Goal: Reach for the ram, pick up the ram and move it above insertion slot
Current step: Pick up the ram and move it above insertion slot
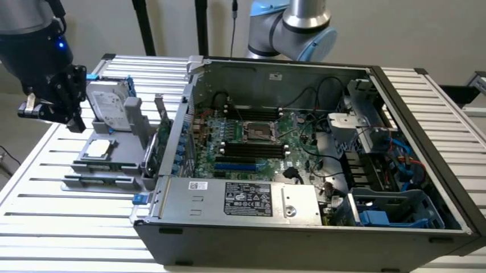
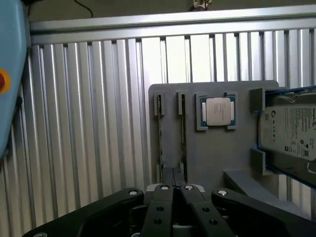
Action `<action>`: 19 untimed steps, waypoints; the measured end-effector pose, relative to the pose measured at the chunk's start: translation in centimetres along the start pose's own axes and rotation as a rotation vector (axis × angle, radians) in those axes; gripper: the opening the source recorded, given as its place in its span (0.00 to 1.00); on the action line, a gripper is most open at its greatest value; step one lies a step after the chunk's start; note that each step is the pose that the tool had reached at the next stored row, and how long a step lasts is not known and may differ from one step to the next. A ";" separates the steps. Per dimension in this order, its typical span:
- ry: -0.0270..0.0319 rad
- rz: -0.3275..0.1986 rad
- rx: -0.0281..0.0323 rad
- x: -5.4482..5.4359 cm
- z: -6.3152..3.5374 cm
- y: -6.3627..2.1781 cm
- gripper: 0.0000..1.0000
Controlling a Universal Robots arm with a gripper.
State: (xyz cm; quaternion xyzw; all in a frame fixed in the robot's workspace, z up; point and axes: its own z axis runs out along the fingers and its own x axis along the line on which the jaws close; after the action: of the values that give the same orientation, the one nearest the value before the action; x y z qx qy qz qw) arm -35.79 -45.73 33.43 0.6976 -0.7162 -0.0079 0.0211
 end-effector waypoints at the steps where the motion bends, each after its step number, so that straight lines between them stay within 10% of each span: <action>1: -0.0003 -0.009 0.0003 0.0 0.01 0.03 0.11; 9: -0.0033 -0.010 0.0002 0.1 0.00 0.04 0.12; 19: -0.0033 -0.010 0.0001 0.5 1.19 -0.02 0.42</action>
State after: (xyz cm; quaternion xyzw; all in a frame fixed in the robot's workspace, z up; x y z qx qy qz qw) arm -35.83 -46.23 32.25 0.7010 -0.7128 -0.0091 0.0199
